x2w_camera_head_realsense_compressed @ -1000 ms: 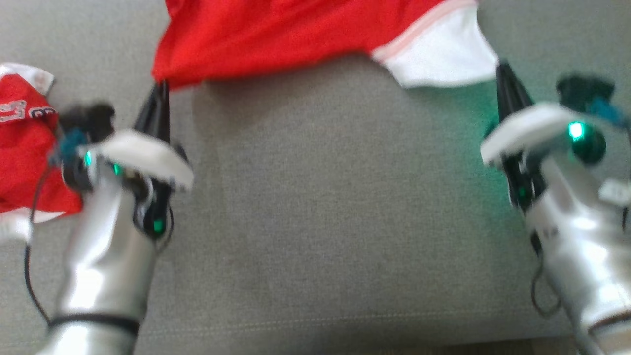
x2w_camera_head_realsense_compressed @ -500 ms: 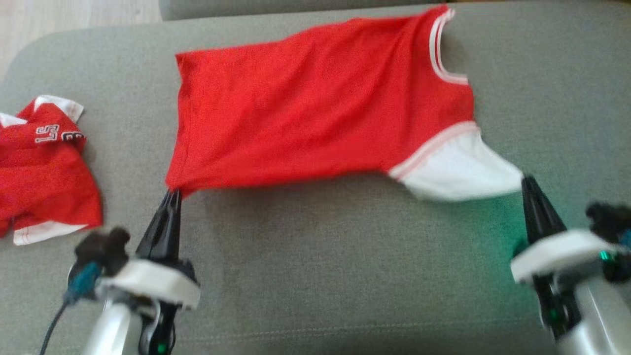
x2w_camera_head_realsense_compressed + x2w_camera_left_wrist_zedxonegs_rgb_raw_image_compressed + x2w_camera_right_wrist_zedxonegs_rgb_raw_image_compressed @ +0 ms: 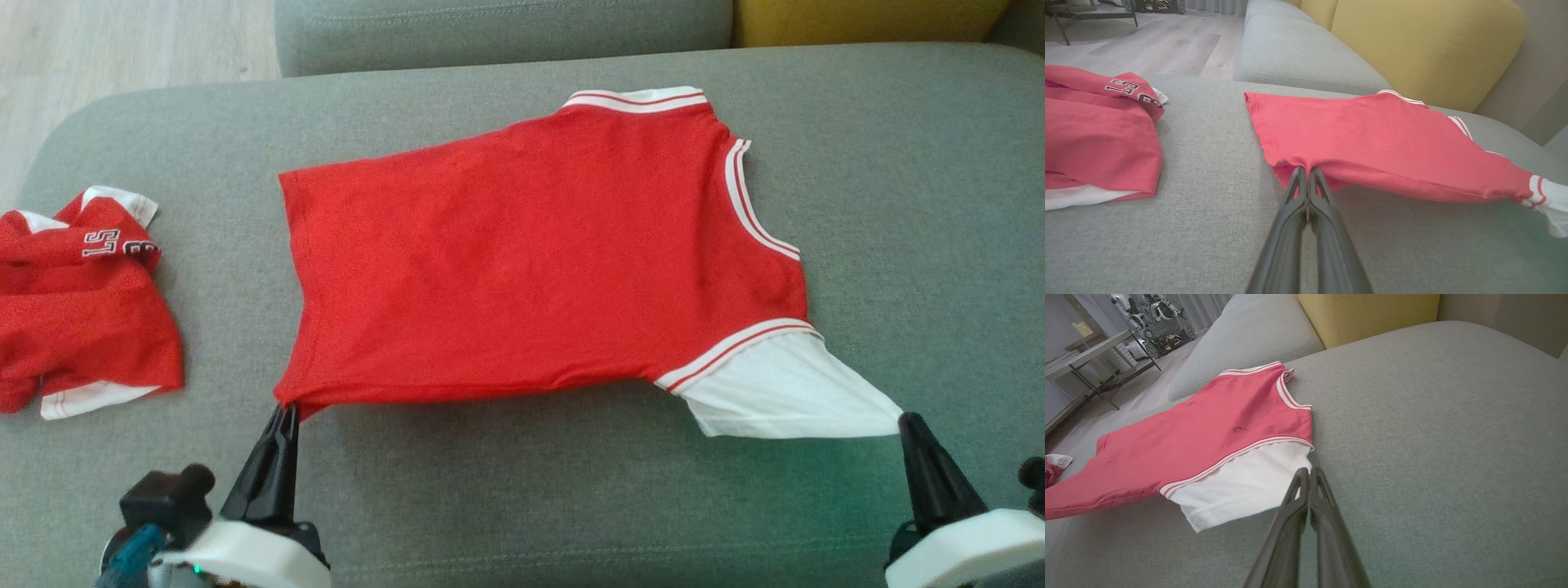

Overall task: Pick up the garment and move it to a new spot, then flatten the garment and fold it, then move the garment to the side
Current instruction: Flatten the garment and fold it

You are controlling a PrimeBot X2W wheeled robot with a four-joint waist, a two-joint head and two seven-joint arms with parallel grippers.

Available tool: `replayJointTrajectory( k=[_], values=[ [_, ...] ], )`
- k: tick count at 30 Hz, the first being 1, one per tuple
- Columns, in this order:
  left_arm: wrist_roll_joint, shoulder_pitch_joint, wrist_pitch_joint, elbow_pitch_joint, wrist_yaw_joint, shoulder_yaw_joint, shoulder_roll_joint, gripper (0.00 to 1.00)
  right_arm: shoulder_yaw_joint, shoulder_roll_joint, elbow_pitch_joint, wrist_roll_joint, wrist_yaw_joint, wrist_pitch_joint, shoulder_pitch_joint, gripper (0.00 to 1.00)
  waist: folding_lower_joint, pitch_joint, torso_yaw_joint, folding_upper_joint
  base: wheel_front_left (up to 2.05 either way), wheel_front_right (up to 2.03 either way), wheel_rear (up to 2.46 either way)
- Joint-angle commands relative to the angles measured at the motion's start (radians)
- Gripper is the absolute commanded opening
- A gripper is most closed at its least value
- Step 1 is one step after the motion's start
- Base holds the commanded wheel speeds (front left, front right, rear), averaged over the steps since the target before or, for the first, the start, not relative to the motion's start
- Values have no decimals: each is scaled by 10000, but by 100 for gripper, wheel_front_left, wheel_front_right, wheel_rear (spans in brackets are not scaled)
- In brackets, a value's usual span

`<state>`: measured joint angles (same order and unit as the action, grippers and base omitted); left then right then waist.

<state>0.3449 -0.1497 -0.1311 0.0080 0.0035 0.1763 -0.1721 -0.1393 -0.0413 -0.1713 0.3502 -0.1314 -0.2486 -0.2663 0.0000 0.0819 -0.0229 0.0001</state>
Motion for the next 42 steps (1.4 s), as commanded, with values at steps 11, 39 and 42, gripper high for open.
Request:
replayJointTrajectory(
  k=[11,39,42],
  values=[
    [108,-95,363,-911,216,-449,-323,0,-70,-91,-915,424,7,-359,-368,0,0,-106,-3,-1,0,0,0],
    [1075,2634,2770,322,-170,-247,-690,0,428,-135,980,81,7,-590,3759,0,0,842,139,-1,0,0,0],
    [1263,3256,2992,1016,-330,-225,-686,0,463,-272,2099,170,7,-376,4911,0,0,1043,167,-1,0,0,0]
  ],
)
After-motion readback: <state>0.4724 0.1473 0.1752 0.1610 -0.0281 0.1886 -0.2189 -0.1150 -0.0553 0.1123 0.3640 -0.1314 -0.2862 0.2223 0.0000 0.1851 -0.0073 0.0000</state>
